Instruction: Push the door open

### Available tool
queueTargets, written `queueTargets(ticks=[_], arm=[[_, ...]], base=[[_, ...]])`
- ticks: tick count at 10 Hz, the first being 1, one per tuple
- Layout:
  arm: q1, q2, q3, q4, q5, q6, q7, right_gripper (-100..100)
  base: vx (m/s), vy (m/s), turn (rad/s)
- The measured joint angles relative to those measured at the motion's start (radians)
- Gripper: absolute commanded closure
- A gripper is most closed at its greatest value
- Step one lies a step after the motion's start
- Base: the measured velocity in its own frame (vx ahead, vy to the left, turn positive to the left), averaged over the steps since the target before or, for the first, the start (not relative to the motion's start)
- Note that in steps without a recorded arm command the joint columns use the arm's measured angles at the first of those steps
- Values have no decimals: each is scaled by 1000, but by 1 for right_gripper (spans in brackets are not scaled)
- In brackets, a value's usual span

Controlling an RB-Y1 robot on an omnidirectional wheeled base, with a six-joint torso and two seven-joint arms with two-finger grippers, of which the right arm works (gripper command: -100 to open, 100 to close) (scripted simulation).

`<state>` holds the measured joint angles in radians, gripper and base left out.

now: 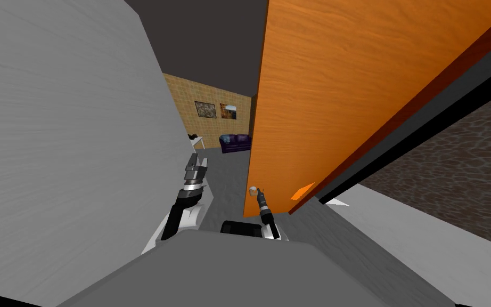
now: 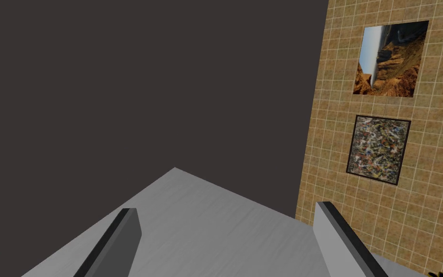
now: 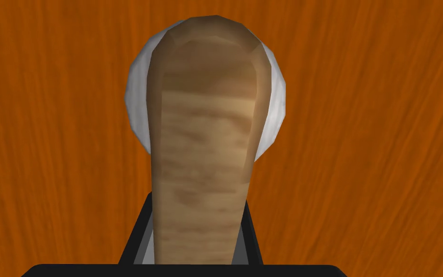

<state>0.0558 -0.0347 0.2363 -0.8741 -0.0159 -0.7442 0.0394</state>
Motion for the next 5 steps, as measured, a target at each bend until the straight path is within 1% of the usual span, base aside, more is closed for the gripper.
queueTargets(ticks=[2, 3, 4, 5], arm=[[-6, -2, -22, 2, -9, 8, 3, 100], [-10, -1, -31, 9, -14, 4, 5, 100], [-20, 0, -43, 27, -19, -7, 7, 100], [-18, 1, -58, 22, -24, -6, 9, 100]], base=[[102, 88, -49], [98, 107, -59], [99, 143, -97], [111, 126, -81]])
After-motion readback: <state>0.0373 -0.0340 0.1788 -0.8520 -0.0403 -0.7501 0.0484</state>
